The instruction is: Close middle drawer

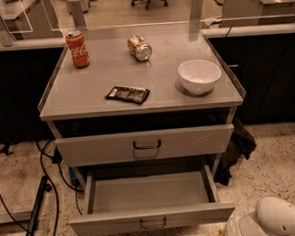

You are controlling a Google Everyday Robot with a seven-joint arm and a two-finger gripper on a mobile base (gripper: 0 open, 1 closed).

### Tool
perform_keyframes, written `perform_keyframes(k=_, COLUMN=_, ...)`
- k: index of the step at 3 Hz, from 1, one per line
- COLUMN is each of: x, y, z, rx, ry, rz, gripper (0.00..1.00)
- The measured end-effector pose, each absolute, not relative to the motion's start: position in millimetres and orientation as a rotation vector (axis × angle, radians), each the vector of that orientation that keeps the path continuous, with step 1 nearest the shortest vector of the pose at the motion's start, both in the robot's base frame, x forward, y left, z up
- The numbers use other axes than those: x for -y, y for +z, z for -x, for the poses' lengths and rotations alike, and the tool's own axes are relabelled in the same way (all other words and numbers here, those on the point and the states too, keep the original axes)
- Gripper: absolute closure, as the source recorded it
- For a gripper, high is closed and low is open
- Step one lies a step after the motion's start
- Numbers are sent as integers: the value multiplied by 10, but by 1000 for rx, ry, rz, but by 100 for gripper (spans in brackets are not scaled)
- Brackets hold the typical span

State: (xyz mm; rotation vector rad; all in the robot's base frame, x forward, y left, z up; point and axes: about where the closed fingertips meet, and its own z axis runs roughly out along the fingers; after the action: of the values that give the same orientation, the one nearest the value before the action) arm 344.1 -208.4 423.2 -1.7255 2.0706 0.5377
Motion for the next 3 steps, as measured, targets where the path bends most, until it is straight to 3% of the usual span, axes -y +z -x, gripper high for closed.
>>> perform_keyframes(k=3, x=1801, y=3809, z=-3834, rx=-1831, ry=369, rz=1737, gripper=100)
